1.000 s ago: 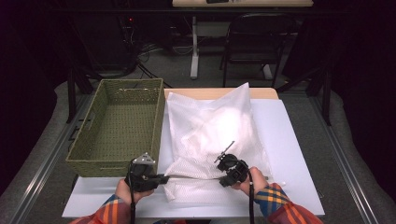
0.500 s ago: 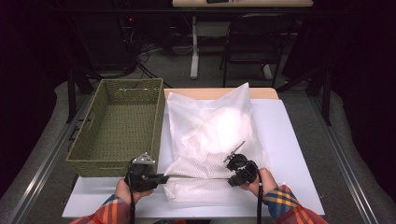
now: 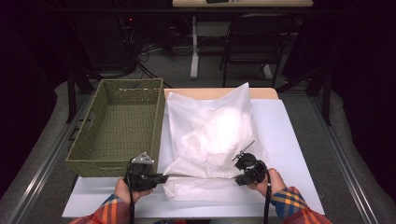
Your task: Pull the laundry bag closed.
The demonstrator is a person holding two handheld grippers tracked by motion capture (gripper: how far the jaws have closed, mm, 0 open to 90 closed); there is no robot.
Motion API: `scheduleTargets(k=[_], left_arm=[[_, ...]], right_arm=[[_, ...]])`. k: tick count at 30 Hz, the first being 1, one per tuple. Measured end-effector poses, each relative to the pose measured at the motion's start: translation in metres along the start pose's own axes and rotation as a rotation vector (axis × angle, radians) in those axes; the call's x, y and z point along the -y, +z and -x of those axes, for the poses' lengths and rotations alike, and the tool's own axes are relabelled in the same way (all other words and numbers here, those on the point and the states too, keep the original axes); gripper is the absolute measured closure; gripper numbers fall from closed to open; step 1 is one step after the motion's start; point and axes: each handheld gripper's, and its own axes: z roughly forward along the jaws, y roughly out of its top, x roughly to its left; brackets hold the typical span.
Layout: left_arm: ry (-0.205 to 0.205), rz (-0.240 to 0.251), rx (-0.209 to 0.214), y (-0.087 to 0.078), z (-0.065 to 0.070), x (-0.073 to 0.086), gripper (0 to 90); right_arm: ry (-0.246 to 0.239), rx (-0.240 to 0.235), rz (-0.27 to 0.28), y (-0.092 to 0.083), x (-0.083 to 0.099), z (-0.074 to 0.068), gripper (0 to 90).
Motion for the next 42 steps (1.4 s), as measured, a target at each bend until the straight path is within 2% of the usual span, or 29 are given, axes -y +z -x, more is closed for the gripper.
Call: scheduleTargets(k=[2,6,7,8,17,18,21,22,33,37,42], left_arm=[[0.0,0.0,0.0,0.0,0.0,0.0,84.7],[-0.001,0.001,-0.002,0.0,0.0,0.0,84.7],[-0.003,0.0,-0.002,0.0,0.0,0.0,84.7],[-0.004,0.0,-0.003,0.0,0.0,0.0,84.7],[-0.009,0.003,-0.008,-0.001,-0.001,0.0,84.7],[-0.009,0.004,-0.007,-0.001,-0.001,0.0,84.8],[-0.009,0.003,-0.01,-0.001,-0.001,0.0,84.8],[-0.012,0.002,-0.009,-0.001,-0.001,0.0,84.8],[-0.014,0.006,-0.022,-0.002,-0.003,0.0,84.8],[-0.017,0.007,-0.029,-0.002,-0.002,0.0,84.9],[-0.013,0.006,-0.038,-0.003,-0.002,0.0,85.0]], right_arm=[[0.019,0.002,-0.001,-0.002,0.003,0.002,86.8],[0.019,0.012,0.007,-0.004,0.008,0.007,86.8],[0.04,0.013,0.002,-0.005,0.009,0.007,86.8],[0.025,0.015,0.009,-0.005,0.01,0.009,86.8],[0.059,0.035,0.012,-0.011,0.019,0.018,86.8],[0.049,0.041,0.012,-0.012,0.02,0.019,86.8],[0.07,0.05,0.016,-0.014,0.023,0.021,86.8],[0.06,0.056,0.016,-0.015,0.025,0.023,86.8],[0.106,0.12,0.016,-0.023,0.042,0.038,86.8],[0.136,0.134,0.021,-0.026,0.048,0.042,86.9],[0.15,0.138,0.021,-0.027,0.053,0.046,86.9]])
